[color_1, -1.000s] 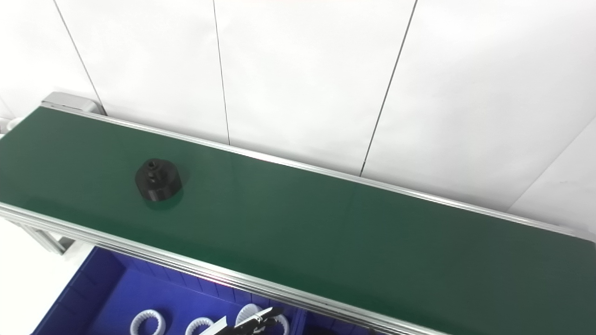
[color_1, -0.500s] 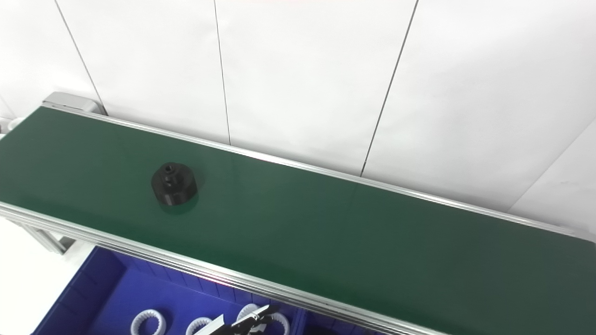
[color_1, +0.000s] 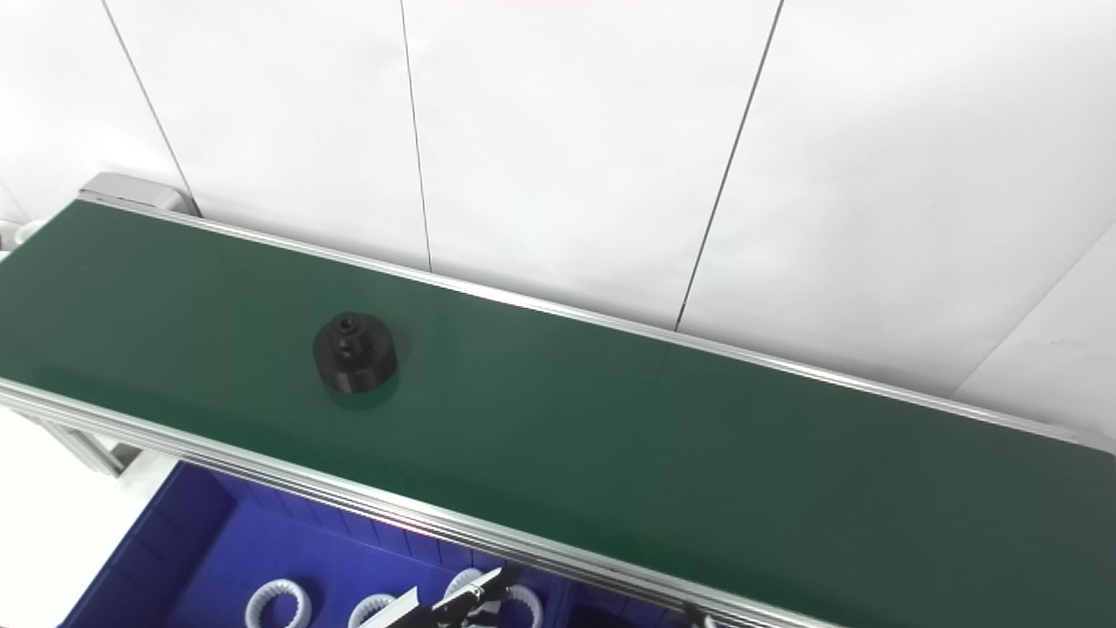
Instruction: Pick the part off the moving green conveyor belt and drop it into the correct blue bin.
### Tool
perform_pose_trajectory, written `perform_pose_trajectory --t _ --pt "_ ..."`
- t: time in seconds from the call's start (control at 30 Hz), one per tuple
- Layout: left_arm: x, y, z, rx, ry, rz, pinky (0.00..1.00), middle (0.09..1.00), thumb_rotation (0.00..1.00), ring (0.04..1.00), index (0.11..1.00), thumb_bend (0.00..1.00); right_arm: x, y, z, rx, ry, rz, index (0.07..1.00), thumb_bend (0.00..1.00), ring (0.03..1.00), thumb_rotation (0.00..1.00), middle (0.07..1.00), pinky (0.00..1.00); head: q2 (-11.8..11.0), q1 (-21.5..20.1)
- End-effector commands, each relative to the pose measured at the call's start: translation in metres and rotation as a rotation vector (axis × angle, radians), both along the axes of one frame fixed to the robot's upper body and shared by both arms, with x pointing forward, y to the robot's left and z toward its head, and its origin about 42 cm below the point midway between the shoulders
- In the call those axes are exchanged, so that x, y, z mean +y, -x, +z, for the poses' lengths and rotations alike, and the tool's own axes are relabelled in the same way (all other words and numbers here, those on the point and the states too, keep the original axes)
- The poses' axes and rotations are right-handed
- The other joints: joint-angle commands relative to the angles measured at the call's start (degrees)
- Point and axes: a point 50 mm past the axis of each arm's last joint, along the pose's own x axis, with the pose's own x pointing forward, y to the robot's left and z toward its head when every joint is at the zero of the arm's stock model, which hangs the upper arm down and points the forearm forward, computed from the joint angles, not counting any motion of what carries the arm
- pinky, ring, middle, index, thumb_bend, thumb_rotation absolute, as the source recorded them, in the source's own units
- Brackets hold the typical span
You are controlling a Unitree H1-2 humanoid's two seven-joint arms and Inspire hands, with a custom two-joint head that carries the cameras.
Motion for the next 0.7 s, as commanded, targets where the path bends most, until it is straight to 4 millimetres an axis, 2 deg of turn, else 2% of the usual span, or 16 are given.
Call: perform_pose_trajectory --t 0.0,0.17,0.27,0.5,0.57,0.63,0.67 --pt "0.001 -0.008 0.008 -0.056 0.025 -0.011 0.92 1.0 0.33 0.999 0.992 0.86 -0.001 -0.003 0.029 -0.148 -0.022 -0.011 0.918 0.89 0.863 0.41 0.87 0.81 0.18 -0.41" --pt "0.01 -0.009 0.013 -0.056 0.03 -0.031 0.94 1.0 0.34 1.0 1.0 0.85 -0.006 -0.031 0.069 -0.316 0.05 -0.014 0.924 0.91 0.873 0.34 0.895 0.82 2.23 -7.13" --pt "0.015 -0.008 0.02 -0.066 0.028 -0.035 0.99 1.0 0.33 1.0 1.0 0.87 -0.009 -0.05 0.085 -0.37 0.122 -0.005 0.947 0.93 0.88 0.4 0.911 0.8 3.02 -9.54" --pt "0.023 -0.012 0.024 -0.099 -0.005 -0.022 0.96 1.0 0.34 1.0 1.0 0.88 0.0 -0.086 0.121 -0.439 0.222 -0.007 0.958 0.92 0.869 0.42 0.918 0.78 6.27 -16.38" --pt "0.026 -0.014 0.023 -0.096 -0.01 -0.026 0.99 1.0 0.37 1.0 1.0 0.89 0.003 -0.1 0.131 -0.441 0.229 0.006 0.965 0.9 0.884 0.38 0.924 0.79 7.08 -17.58" --pt "0.028 -0.016 0.023 -0.092 -0.001 -0.026 1.0 1.0 0.36 1.0 1.0 0.88 0.007 -0.114 0.14 -0.435 0.249 0.019 0.974 0.88 0.893 0.31 0.929 0.81 7.65 -18.21" --pt "0.029 -0.018 0.023 -0.09 0.002 -0.028 0.97 1.0 0.35 1.0 1.0 0.88 0.008 -0.119 0.144 -0.432 0.26 0.025 0.971 0.87 0.893 0.26 0.928 0.81 7.65 -18.21"
